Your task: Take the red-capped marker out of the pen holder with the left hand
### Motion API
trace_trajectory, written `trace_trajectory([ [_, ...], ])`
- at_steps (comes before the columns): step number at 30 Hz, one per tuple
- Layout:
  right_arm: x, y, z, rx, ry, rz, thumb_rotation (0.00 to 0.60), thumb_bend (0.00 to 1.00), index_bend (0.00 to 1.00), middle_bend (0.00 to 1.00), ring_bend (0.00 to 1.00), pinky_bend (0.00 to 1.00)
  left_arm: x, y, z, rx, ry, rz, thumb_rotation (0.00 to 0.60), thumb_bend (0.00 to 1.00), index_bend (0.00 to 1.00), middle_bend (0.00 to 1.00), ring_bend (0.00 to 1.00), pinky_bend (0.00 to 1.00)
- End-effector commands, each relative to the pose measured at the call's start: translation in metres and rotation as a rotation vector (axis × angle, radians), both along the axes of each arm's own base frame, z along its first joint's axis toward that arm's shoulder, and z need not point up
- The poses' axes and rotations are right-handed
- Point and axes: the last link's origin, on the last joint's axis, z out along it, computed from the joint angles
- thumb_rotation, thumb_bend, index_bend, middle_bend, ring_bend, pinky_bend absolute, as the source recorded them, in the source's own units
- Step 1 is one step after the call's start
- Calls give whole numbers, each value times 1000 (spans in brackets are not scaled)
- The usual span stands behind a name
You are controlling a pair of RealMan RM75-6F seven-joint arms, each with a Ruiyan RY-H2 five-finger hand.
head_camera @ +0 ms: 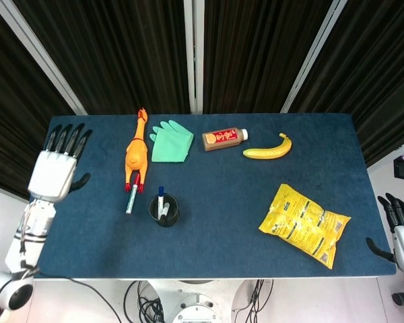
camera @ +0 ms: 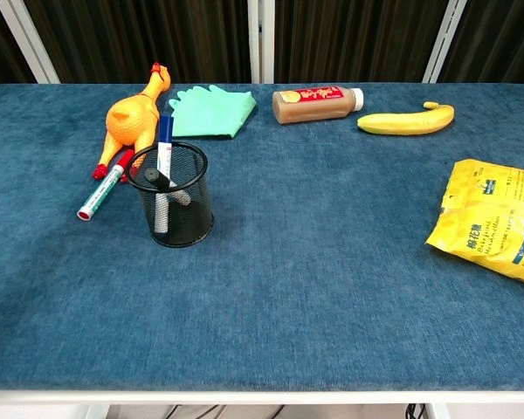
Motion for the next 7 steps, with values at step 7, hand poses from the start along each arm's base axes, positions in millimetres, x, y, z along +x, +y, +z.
trace_trajectory([
  [7,3,-1,-7,-26,9,49,600,179,0,0,0,0,-95,-90,-24,-3,-114,153,600,197,0,0,0,0],
])
